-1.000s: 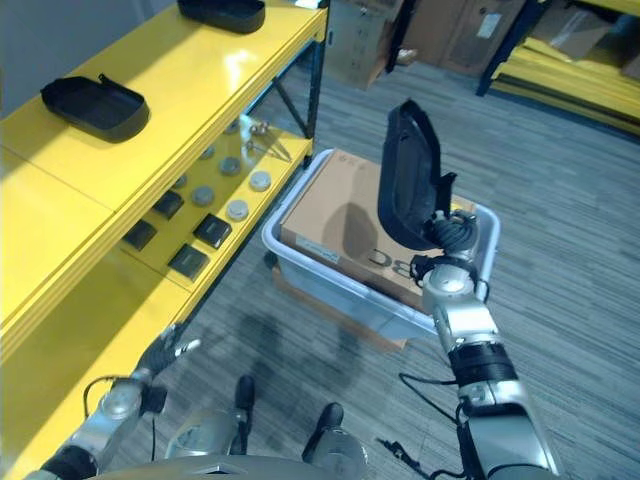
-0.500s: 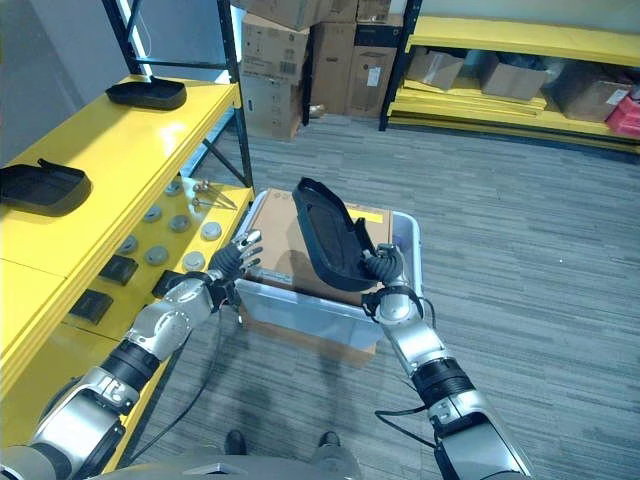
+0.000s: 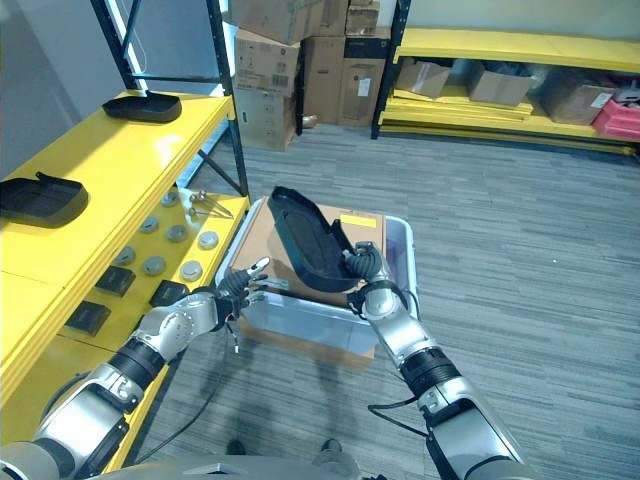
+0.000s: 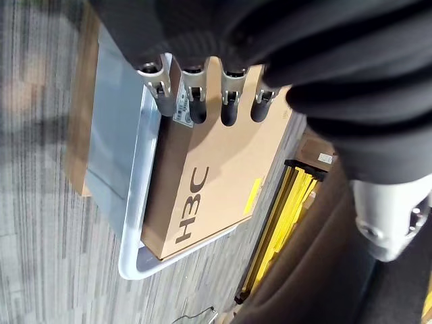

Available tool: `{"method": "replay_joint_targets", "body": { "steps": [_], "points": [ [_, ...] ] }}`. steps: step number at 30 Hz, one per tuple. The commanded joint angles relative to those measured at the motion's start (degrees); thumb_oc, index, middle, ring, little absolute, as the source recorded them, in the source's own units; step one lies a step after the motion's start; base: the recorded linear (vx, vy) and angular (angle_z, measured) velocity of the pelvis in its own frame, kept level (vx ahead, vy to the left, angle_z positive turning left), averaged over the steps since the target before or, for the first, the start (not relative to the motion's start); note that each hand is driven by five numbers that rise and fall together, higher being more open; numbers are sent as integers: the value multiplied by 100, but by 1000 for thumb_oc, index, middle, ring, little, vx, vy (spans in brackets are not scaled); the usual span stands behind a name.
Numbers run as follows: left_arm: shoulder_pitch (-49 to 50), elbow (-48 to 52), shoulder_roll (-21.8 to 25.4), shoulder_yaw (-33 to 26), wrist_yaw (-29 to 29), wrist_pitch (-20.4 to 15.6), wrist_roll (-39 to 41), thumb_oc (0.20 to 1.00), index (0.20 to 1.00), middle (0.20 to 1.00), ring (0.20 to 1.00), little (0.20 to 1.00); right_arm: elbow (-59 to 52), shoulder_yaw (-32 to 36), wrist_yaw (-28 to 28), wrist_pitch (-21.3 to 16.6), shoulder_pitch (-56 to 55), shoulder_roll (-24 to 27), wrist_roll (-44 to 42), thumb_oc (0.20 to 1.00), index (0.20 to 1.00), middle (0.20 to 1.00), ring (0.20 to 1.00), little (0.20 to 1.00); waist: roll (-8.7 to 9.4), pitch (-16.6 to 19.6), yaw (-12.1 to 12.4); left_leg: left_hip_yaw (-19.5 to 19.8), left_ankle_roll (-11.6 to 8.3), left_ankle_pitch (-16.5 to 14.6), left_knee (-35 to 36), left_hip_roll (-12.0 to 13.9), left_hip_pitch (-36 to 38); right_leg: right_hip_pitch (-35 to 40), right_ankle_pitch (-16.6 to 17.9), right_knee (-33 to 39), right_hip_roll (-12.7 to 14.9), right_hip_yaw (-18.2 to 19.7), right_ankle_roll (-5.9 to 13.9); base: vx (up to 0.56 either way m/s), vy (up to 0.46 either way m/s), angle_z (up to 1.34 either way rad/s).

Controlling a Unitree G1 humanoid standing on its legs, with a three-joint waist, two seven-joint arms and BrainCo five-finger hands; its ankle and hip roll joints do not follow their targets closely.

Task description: Move parts from the plastic box to the shelf.

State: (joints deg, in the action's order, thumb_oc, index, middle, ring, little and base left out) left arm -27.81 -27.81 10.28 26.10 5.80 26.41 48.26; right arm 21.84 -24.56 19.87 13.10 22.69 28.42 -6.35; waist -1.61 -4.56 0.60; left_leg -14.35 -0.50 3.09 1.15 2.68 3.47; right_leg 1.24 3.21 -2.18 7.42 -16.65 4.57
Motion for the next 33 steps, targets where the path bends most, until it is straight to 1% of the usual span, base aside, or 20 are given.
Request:
{"method": "replay_joint_targets", "body": {
  "steps": [1,8,12,15,19,28,33],
  "points": [
    [-315,-8,-193,239,-34,-328,261,1000,1000,1000,1000,1000,114,-6,-64,-247,500,-214,242,200,200,200,200,200,160,222,168,151,-225,-292,-279,299,-80,260,-139,78,454,108,602,0,0,0],
    [-308,80,-234,254,-72,-436,324,1000,1000,1000,1000,1000,220,-275,-334,-250,558,-380,377,200,200,200,200,200,149,224,222,211,-233,-284,-250,278,-74,286,-172,69,430,73,584,4,0,0],
    [-247,145,-215,276,-159,-417,283,1000,1000,1000,1000,1000,206,-372,-435,-262,531,-409,440,200,200,200,200,200,151,217,246,235,-233,-280,-242,271,-74,291,-187,55,424,54,574,0,0,0],
    [-183,218,-214,289,-159,-493,267,1000,1000,1000,1000,1000,195,-434,-553,-297,514,-412,536,200,200,200,200,200,148,202,262,263,-242,-276,-233,269,-75,297,-203,42,417,43,567,0,0,0],
    [-133,302,-171,248,-112,-569,368,1000,1000,1000,1000,1000,133,-480,-574,-278,487,-387,530,200,200,200,200,200,141,184,273,277,-246,-262,-222,274,-64,308,-216,24,419,26,564,0,0,0],
    [-37,437,-120,93,-280,-652,669,1000,1000,1000,1000,1000,203,-537,-580,-268,475,-356,518,200,200,200,200,200,117,175,341,317,-259,-235,-170,271,-22,374,-223,31,430,-59,559,0,0,0],
    [-25,536,-103,102,-384,-556,595,1000,1000,1000,1000,1000,260,-588,-548,-333,472,-408,558,200,200,200,200,200,100,164,366,329,-257,-227,-148,263,-14,390,-227,32,436,-86,560,0,0,0]
  ]
}}
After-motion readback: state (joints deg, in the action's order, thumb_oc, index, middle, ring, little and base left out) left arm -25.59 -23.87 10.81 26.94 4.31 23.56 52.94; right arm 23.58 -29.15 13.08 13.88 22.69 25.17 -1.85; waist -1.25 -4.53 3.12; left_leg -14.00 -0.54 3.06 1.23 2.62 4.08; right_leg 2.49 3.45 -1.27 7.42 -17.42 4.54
